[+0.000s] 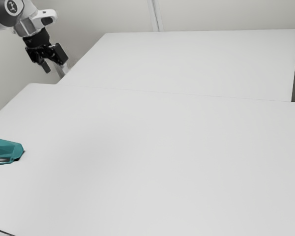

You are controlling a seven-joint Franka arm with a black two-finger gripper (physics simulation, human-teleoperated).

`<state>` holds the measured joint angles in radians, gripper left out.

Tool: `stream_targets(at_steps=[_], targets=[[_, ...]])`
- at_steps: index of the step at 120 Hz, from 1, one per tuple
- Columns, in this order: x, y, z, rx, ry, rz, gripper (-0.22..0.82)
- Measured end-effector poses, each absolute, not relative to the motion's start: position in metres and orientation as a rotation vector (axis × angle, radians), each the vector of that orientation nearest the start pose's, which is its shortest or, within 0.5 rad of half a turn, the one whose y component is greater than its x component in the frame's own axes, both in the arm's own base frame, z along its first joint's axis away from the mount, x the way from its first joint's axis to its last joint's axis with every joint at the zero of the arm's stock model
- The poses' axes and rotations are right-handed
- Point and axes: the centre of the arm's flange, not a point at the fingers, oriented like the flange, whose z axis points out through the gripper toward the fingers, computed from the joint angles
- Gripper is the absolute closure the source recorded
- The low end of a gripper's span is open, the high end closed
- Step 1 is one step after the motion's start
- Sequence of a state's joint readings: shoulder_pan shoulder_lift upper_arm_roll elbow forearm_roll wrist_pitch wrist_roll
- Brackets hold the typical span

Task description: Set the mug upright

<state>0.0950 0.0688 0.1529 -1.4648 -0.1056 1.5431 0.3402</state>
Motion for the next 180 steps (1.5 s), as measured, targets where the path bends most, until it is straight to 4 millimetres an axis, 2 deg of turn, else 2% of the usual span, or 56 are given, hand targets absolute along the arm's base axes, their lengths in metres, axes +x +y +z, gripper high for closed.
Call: stream_targets(at_steps=[8, 19, 29, 44, 56, 70, 82, 93, 101, 125, 143, 180], targets=[[0.539, 0.19, 0.632, -3.306, -0.005, -0.08, 0.0], [0.496, 0.283, 0.633, -3.373, -0.241, -0.132, 0.0], [0.473, 0.345, 0.622, -3.417, -0.355, -0.167, 0.0], [0.473, 0.409, 0.589, -3.475, -0.359, -0.178, 0.0], [0.473, 0.459, 0.549, -3.563, -0.301, -0.235, 0.0], [0.446, 0.519, 0.511, -3.607, -0.299, -0.303, 0.0], [0.423, 0.555, 0.474, -3.637, -0.304, -0.325, 0.0], [0.403, 0.581, 0.434, -3.679, -0.303, -0.351, 0.0], [0.397, 0.593, 0.409, -3.707, -0.275, -0.386, 0.0], [0.396, 0.602, 0.34, -3.777, -0.189, -0.39, 0.0], [0.399, 0.602, 0.315, -3.797, -0.128, -0.418, 0.0], [0.404, 0.591, 0.297, -3.874, -0.047, -0.59, 0.0]])
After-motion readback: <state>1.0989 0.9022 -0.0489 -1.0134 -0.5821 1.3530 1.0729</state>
